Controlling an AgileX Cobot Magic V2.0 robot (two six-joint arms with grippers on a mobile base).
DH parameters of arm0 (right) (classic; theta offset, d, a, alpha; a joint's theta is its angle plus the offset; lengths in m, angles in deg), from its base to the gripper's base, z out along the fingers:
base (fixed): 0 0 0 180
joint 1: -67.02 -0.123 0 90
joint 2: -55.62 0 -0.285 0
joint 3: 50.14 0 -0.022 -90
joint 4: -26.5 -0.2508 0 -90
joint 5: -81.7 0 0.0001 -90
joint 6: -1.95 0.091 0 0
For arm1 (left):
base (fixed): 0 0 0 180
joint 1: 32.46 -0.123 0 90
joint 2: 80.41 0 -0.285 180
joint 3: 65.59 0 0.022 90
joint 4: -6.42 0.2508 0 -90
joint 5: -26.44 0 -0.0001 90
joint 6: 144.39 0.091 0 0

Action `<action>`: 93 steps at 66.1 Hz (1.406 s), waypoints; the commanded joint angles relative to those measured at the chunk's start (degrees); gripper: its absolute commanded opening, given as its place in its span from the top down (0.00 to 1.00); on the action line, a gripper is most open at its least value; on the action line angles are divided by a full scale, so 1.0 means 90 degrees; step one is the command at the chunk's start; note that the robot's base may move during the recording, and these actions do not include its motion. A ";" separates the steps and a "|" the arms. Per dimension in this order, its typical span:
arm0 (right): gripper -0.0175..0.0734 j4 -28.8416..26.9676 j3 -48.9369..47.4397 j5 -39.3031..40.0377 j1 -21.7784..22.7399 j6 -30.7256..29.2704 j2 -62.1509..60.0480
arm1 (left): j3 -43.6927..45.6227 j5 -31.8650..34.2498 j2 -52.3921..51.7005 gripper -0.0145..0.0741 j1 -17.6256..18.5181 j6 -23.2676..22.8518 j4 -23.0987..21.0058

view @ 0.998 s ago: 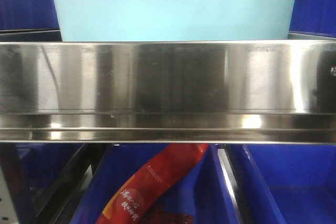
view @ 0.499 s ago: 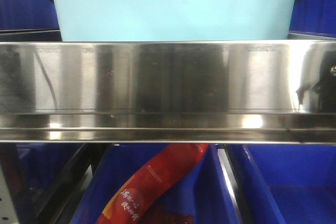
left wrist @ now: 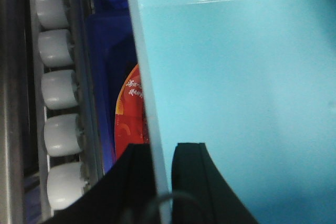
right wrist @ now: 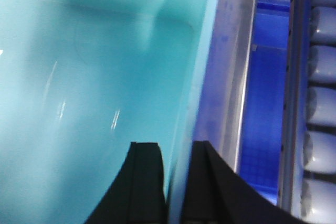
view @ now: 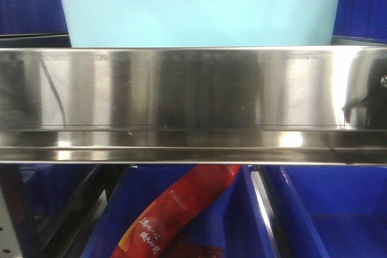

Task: Fetch blue bin and place on conveyor start
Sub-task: 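Lift the light-blue bin with both grippers and pull it off the shelf, then hold the bin in both grippers and turn the base away from the rack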

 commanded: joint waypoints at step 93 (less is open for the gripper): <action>0.98 -0.0185 -0.0065 -0.0104 -0.0033 -0.0086 -0.2651 | 0.0070 0.0565 -0.2726 0.96 0.0077 0.0044 -0.0083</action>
